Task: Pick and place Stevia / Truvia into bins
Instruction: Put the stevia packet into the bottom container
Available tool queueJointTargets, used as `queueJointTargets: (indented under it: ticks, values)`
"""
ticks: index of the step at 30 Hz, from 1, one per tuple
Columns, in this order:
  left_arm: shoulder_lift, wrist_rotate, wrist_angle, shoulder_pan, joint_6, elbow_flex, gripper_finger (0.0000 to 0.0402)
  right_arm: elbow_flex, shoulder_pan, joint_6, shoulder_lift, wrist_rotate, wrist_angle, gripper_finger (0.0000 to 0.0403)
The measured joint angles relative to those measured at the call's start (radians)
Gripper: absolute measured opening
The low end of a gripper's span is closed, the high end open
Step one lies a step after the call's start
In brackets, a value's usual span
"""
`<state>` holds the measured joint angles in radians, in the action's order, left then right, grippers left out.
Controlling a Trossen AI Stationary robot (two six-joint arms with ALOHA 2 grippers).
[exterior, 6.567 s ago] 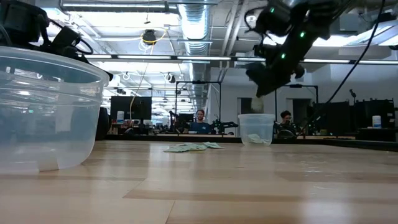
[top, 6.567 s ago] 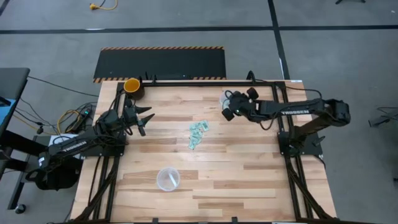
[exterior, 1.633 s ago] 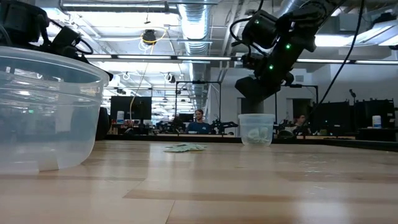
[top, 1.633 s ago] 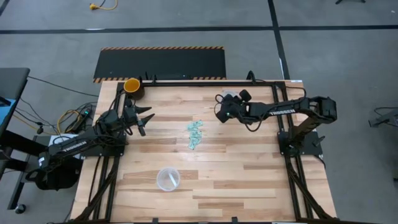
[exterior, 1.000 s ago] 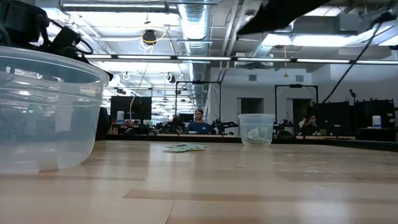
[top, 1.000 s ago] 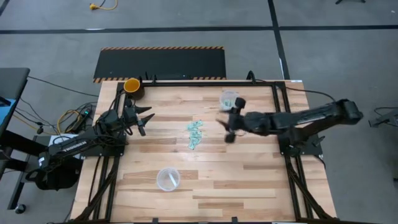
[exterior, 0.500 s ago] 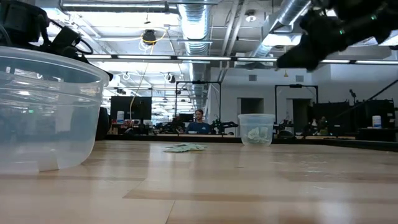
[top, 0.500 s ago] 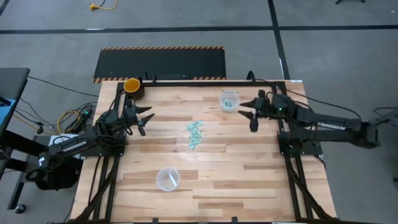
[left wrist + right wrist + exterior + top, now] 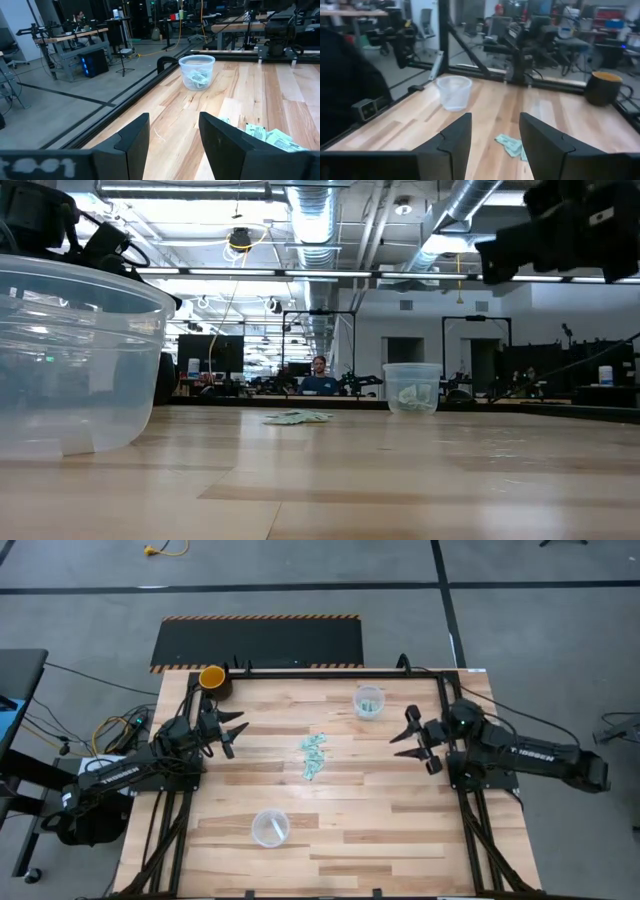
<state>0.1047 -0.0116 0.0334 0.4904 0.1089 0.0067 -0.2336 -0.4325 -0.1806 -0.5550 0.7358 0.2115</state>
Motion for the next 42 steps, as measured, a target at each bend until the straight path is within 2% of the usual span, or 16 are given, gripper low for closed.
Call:
queueJointTargets:
  ticks: [4, 8, 10, 20, 24, 28, 31, 37, 42]
  values:
    - [0.0, 0.001, 0.0, 0.0, 0.0, 0.0, 0.0163, 0.107, -0.001, 0.058, -0.011, -0.035, 0.216, 0.0159]
    - [0.0, 0.002, 0.0, 0.0, 0.0, 0.0, 0.0163, 0.216, 0.0, 0.139, -0.092, -0.035, 0.503, 0.0159]
    - [0.0, 0.003, -0.001, 0.0, 0.0, 0.0, 0.0163, 0.225, 0.001, 0.173, -0.131, -0.031, 0.59, 0.0159]
    - [0.0, 0.003, 0.0, 0.0, 0.0, 0.0, 0.0163, 0.205, 0.088, 0.182, -0.367, 0.004, 0.673, 0.016]
    - [0.0, 0.003, 0.0, 0.0, 0.0, 0.0, 0.0163, 0.205, 0.136, 0.187, -0.403, 0.003, 0.742, 0.016]
    - [0.0, 0.003, 0.0, 0.0, 0.0, 0.0, 0.0163, 0.196, 0.195, 0.189, -0.372, 0.097, 0.868, 0.016]
    - [0.0, 0.003, 0.0, 0.0, 0.0, 0.0, 0.0163, 0.168, 0.207, 0.21, -0.307, 0.196, 0.882, 0.016]
    - [0.0, 0.003, 0.0, 0.0, 0.0, 0.0, 0.0163, 0.107, 0.153, 0.309, -0.105, 0.436, 0.883, 0.016]
    - [0.0, 0.003, 0.0, 0.0, 0.0, 0.0, 0.0163, 0.098, 0.085, 0.379, 0.089, 0.552, 0.884, 0.0159]
